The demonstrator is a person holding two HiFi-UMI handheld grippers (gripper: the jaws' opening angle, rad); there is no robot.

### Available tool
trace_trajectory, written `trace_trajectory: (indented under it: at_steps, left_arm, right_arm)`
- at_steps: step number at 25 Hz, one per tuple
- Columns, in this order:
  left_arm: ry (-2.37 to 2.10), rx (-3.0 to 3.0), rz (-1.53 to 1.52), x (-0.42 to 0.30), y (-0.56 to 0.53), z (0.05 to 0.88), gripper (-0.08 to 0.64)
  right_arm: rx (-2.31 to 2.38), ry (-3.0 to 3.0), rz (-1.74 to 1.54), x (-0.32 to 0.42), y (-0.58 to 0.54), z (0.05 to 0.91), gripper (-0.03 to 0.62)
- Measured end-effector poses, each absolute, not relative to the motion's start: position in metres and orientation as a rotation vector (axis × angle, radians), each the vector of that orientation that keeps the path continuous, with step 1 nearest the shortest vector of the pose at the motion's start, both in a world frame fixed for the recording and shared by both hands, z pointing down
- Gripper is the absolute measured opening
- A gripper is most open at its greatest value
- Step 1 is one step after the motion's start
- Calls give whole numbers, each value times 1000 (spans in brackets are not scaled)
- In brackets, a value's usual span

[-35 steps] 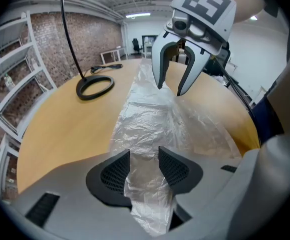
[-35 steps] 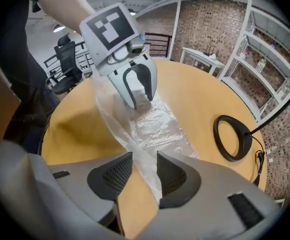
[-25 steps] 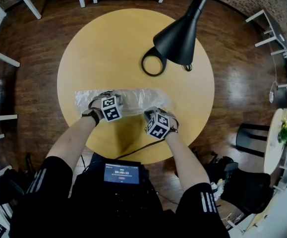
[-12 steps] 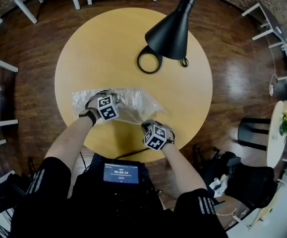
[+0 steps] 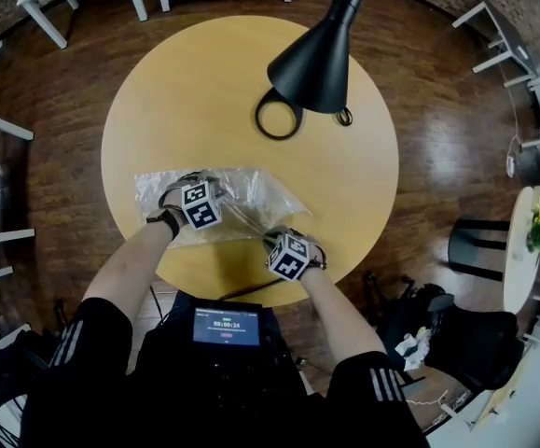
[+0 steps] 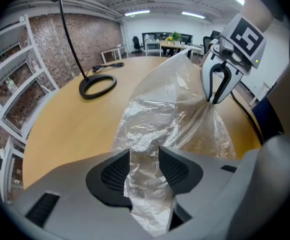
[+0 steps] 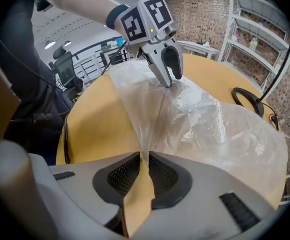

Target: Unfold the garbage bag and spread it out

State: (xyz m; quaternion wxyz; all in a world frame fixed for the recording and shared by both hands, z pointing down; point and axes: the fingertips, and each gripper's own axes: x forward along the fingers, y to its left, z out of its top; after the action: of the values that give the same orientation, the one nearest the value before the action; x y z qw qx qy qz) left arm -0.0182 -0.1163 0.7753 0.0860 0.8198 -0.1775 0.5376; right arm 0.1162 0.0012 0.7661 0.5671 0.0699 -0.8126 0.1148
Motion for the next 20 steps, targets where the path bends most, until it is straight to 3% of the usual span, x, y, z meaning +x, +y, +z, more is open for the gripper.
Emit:
trace_trajectory:
  at_steps: [6,14,20]
  left_arm:
    - [-523,2483,1624,-19,-115,772,192]
    - [-553,2627,1493,5,-114,724,192]
    - [-412,2673,1576,25,-81,727,193]
  right_arm:
    - [190,-2021,284,102,4,729,170]
    - [362,-2193,125,86,-42,642,170]
    - [411,-2089,12,97,-103,640,167]
